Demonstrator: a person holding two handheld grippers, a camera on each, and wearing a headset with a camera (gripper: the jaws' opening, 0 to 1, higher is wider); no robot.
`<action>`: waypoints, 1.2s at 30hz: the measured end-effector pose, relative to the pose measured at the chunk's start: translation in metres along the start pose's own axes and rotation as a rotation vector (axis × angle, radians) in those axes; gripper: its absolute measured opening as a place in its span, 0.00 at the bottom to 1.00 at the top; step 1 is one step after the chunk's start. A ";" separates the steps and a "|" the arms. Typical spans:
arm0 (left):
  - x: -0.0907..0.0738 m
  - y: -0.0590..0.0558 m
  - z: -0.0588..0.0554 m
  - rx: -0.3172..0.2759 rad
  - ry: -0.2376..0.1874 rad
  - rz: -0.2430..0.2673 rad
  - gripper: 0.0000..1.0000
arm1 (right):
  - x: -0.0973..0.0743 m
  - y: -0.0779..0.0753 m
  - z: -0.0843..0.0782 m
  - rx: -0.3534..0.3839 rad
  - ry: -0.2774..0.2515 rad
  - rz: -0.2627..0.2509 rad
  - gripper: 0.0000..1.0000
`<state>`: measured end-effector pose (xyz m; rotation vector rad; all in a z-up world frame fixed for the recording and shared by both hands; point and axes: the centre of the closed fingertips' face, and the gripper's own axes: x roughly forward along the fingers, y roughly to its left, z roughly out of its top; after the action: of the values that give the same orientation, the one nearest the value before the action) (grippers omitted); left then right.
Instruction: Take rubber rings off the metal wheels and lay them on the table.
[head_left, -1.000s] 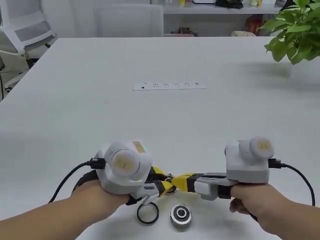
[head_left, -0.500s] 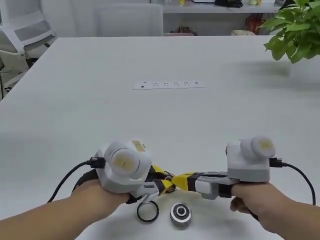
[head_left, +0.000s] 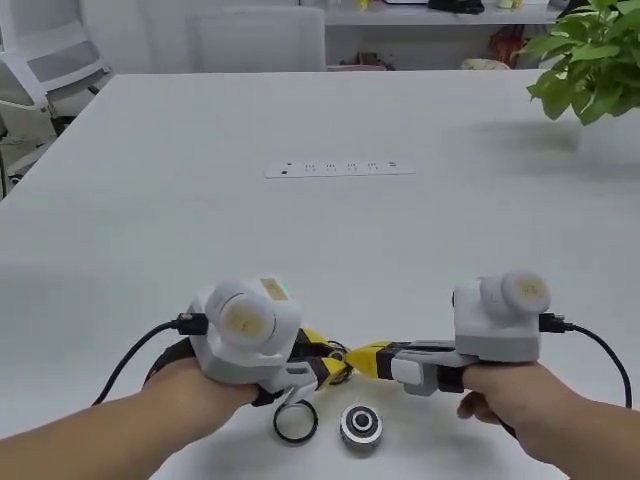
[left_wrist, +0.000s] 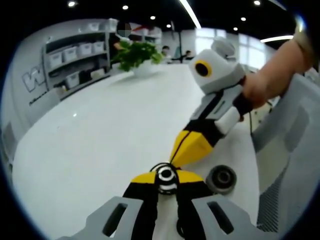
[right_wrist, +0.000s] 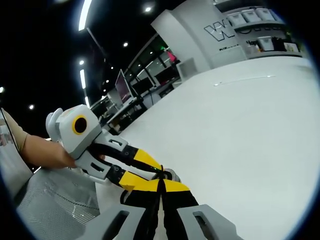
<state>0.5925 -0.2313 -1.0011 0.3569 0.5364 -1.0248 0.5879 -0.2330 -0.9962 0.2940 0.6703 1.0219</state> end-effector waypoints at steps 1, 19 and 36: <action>0.000 0.000 0.000 0.000 -0.001 0.000 0.13 | 0.000 -0.001 0.000 -0.003 0.001 -0.002 0.00; -0.002 0.003 0.001 -0.006 0.004 -0.008 0.16 | -0.001 -0.002 0.002 0.000 -0.008 -0.007 0.00; -0.019 0.004 0.012 -0.055 -0.053 -0.025 0.20 | -0.002 0.002 0.003 0.005 -0.011 0.008 0.00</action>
<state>0.5918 -0.2223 -0.9799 0.2745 0.5217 -1.0390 0.5883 -0.2338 -0.9920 0.3068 0.6621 1.0261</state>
